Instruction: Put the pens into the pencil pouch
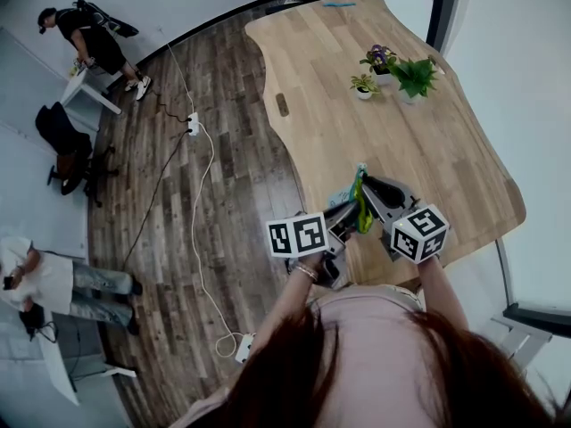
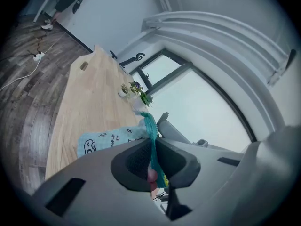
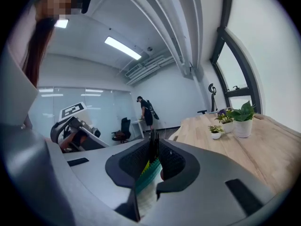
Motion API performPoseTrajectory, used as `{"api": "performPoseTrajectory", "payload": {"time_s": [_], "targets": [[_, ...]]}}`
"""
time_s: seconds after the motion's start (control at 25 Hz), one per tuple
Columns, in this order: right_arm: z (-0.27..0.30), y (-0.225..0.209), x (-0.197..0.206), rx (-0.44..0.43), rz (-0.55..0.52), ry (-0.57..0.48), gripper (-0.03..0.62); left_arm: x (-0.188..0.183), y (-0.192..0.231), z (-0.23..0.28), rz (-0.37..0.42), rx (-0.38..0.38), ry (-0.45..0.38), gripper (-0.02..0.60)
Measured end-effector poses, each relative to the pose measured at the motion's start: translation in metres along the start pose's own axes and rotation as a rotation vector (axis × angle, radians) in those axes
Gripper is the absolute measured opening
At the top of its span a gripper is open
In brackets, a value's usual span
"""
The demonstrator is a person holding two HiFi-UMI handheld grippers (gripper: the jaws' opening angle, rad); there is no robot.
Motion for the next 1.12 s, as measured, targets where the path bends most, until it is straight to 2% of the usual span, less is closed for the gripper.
{"api": "performPoseTrajectory", "payload": {"time_s": [0.28,0.52,0.72,0.92,1.12], "targets": [[-0.001,0.013,0.008,-0.02,-0.087,0.091,0.052,0.003,0.002,-0.002,0.018,-0.017,0.004,0.023],[-0.011,0.016,0.005,-0.002,-0.076,0.088,0.064,0.008,0.0,-0.004,0.05,-0.03,0.017,0.023],[-0.023,0.013,-0.003,0.046,-0.092,0.086,0.066,0.011,-0.002,-0.005,0.074,-0.031,0.027,0.023],[-0.038,0.011,-0.007,0.128,-0.098,0.101,0.066,0.015,-0.003,-0.006,0.124,-0.039,0.052,0.023],[-0.054,0.013,-0.003,0.186,-0.119,0.143,0.066,0.019,-0.004,-0.009,0.162,-0.033,0.078,0.023]]}}
Point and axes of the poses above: the fingertips, and each gripper's own axes: z forward along the fingers, y to its left, x out of its underside, the point moved 6 cm from there along -z, backward along the fingers, and after that the axes turned 12 degrees about -z, right-handed, at the moved point
